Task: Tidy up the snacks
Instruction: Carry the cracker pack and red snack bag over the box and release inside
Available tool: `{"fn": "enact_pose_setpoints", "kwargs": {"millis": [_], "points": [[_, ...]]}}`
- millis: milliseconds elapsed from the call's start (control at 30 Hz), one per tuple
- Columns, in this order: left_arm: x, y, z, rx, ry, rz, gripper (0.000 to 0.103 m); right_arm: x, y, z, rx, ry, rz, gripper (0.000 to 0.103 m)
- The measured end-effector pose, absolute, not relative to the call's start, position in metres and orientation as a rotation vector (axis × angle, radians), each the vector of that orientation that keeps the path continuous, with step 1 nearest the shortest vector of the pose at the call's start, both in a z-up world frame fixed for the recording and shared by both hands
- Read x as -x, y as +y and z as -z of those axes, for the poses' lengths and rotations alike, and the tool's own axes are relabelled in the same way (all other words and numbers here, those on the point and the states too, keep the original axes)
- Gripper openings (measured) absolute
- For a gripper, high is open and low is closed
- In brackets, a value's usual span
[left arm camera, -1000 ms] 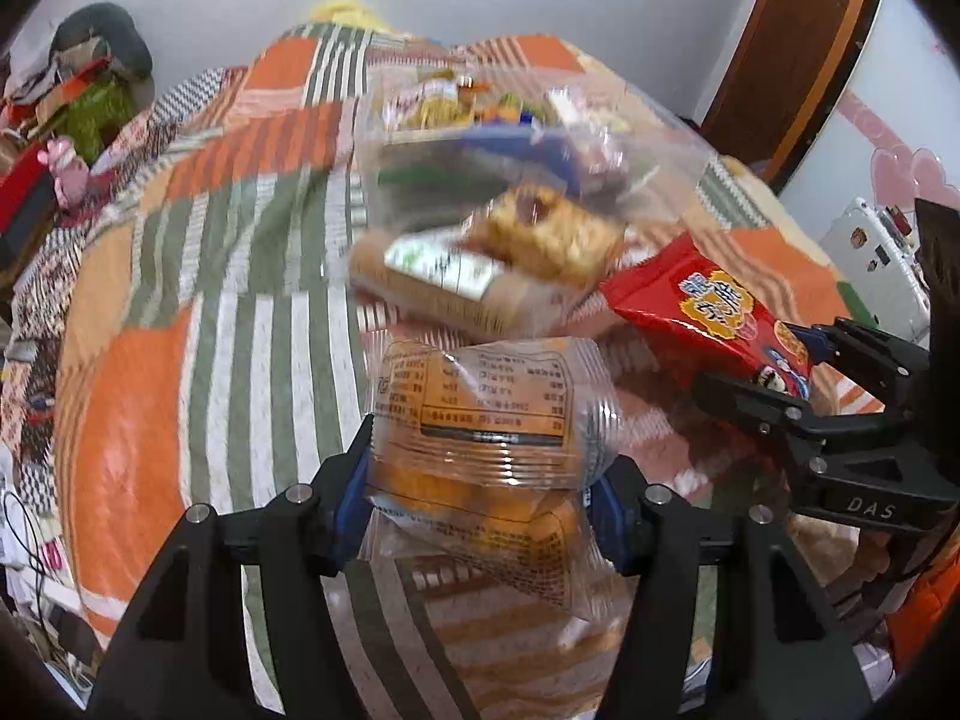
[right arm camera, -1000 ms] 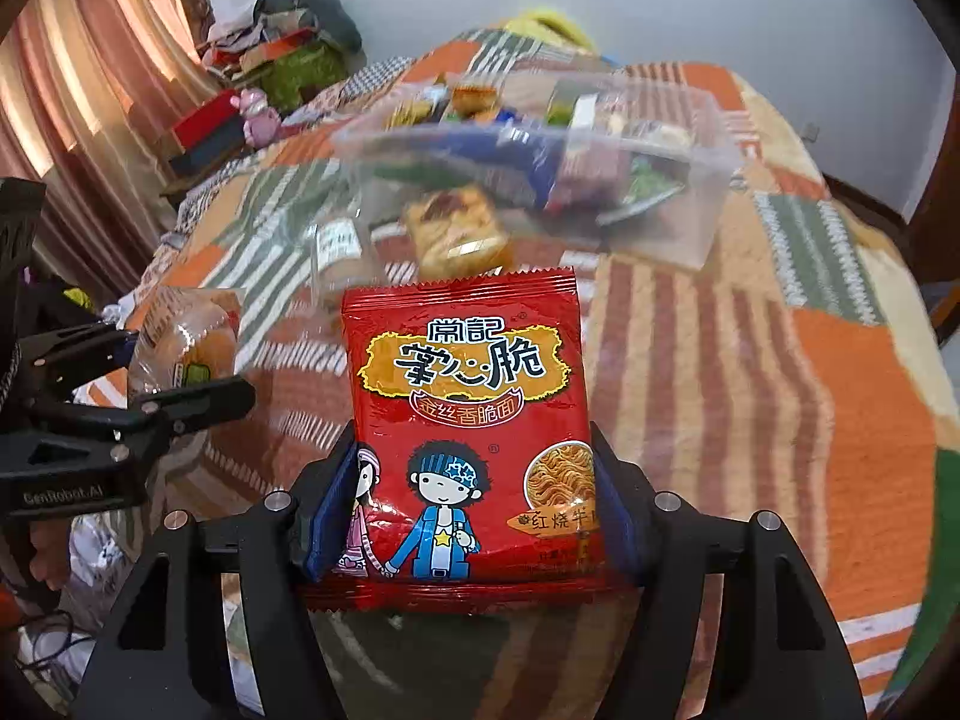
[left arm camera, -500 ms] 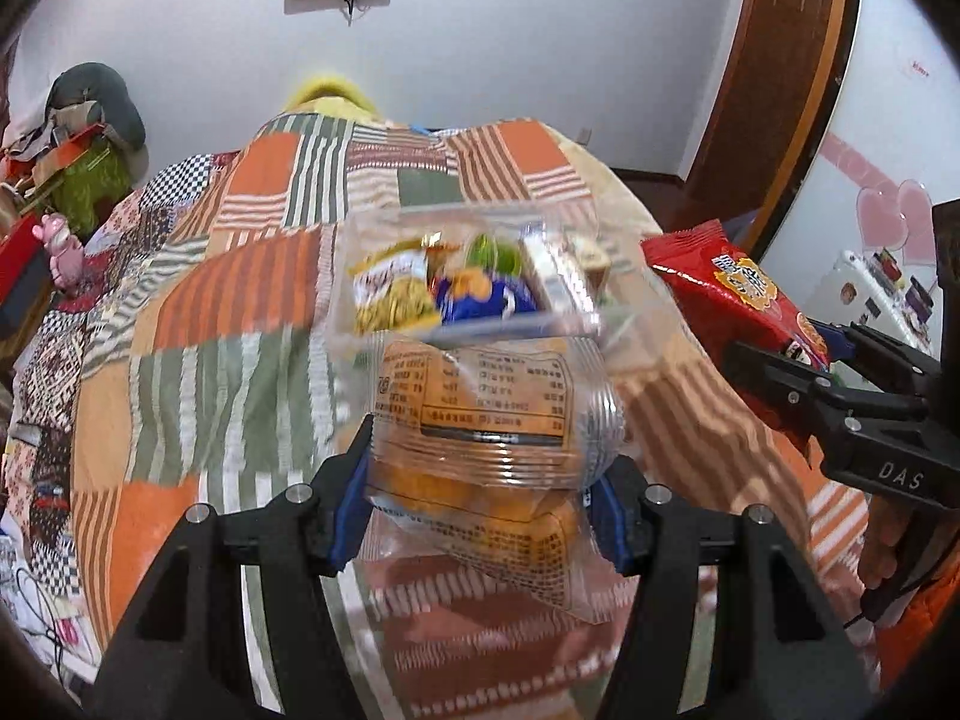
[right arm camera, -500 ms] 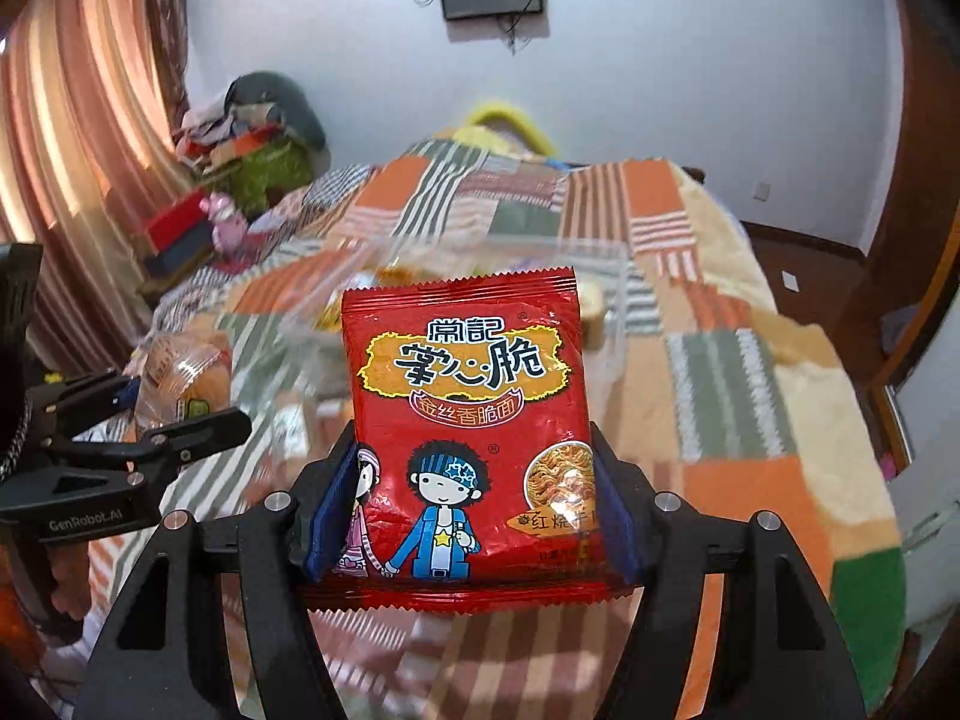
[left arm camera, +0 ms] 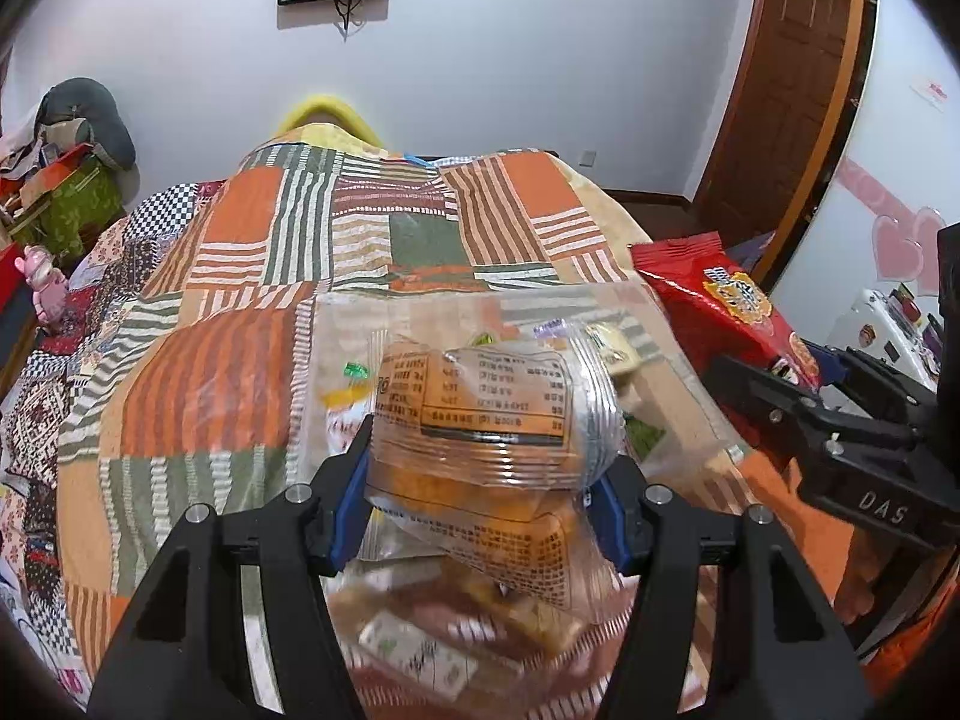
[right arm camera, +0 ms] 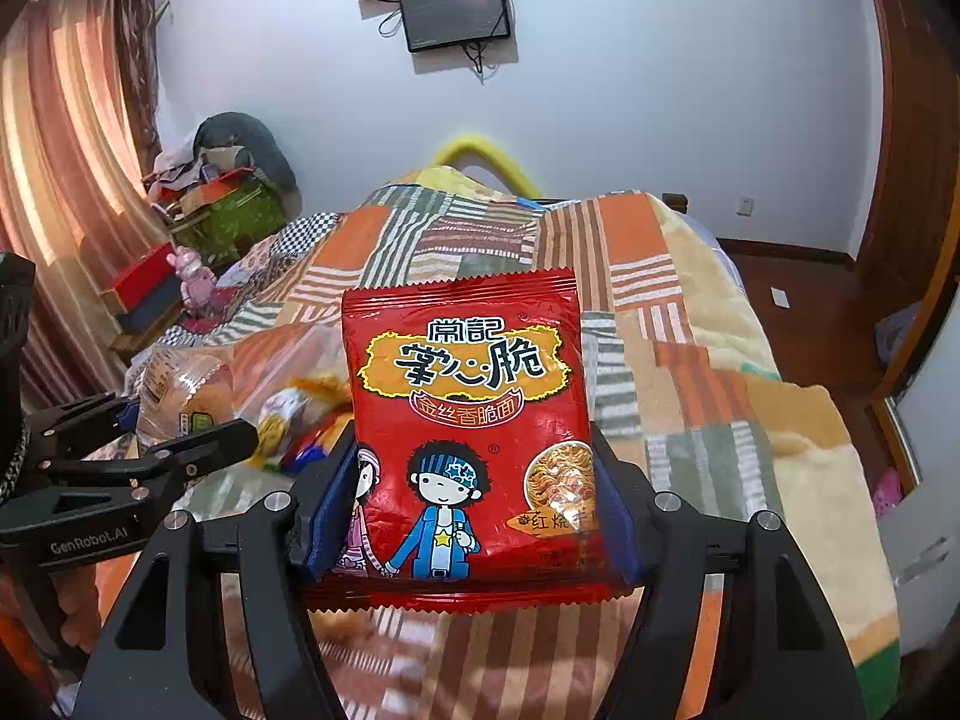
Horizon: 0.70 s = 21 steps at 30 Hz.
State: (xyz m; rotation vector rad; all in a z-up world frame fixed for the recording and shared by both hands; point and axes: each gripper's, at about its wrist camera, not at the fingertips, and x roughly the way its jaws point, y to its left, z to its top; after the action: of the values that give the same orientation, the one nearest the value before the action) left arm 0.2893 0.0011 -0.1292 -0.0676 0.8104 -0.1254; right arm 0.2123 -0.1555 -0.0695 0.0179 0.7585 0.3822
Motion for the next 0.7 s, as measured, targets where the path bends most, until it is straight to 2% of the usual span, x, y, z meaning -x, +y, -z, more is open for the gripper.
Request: {"fn": "enact_pose_setpoints", "kwargs": {"millis": [367,700], "points": [[-0.35,-0.001,0.156,0.086,0.849,0.125,0.061,-0.265,-0.146,0.103,-0.035,0.834,-0.376,0.065],[-0.358,0.0,0.157,0.078,0.834,0.131,0.066,-0.268,-0.146,0.107,-0.025,0.876,-0.394,0.067]]}}
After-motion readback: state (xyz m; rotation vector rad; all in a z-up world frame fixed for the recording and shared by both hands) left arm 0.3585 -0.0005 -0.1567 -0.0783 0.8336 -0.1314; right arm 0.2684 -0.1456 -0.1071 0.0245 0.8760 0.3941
